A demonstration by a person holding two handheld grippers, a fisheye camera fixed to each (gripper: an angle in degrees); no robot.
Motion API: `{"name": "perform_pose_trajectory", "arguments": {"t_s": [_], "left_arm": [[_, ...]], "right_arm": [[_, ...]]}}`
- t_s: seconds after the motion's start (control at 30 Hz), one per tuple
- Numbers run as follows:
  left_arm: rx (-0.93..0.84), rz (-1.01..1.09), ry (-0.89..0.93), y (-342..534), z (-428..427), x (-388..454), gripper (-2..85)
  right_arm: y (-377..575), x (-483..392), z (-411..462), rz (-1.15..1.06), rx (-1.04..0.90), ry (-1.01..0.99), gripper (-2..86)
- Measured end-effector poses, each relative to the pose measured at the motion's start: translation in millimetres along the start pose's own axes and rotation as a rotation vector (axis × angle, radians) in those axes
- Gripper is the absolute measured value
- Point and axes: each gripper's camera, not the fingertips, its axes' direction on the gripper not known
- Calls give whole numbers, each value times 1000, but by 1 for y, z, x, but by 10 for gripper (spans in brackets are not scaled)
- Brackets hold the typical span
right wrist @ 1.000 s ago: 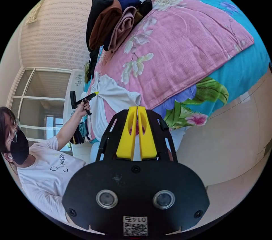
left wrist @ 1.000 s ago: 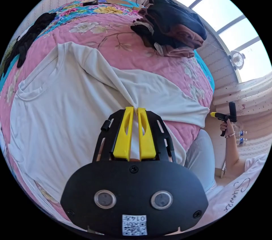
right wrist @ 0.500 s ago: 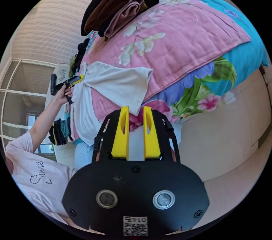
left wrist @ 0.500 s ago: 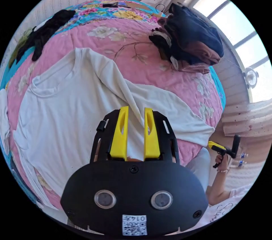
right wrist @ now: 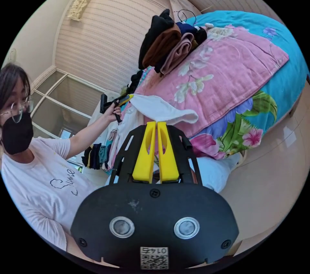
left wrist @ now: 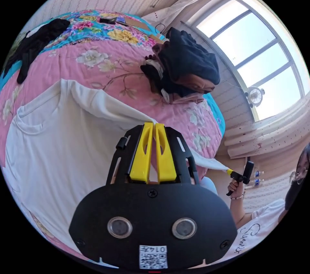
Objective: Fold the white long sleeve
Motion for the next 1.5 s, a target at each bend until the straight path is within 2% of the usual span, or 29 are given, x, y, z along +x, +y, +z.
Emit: {"name": "perform_pose_trajectory", "arguments": {"t_s": [0.17,0.37,0.47,0.67,0.73,0.87,1.03,1.1,1.17,1.33,1.4,1.5], "left_arm": [[-18,68,-65,-50,22,27,-10],[-186,116,-220,-87,92,44,-5],[-195,67,-225,-91,109,39,7],[-198,-4,-91,-98,105,30,50],[-208,38,-57,-100,101,34,64],[-243,194,-156,-92,87,50,84],[-217,243,-254,-68,58,55,94],[-174,224,-182,-48,45,61,92],[-156,252,-105,-29,41,78,88],[-200,421,29,34,68,158,83],[-223,484,80,59,94,196,84],[-229,525,88,76,127,230,84]], "right_arm": [[-39,-12,-26,-14,53,84,0],[-108,59,12,149,-66,188,0],[-129,85,18,232,-53,166,0],[-149,94,10,281,-5,129,0],[-152,100,11,304,8,134,1],[-164,107,27,320,-23,291,2],[-152,85,24,296,84,262,20],[-128,62,30,242,193,160,35],[-113,51,45,205,217,126,48],[-81,27,84,145,307,302,48],[-83,18,100,122,244,410,60],[-93,6,124,51,185,467,55]]}}
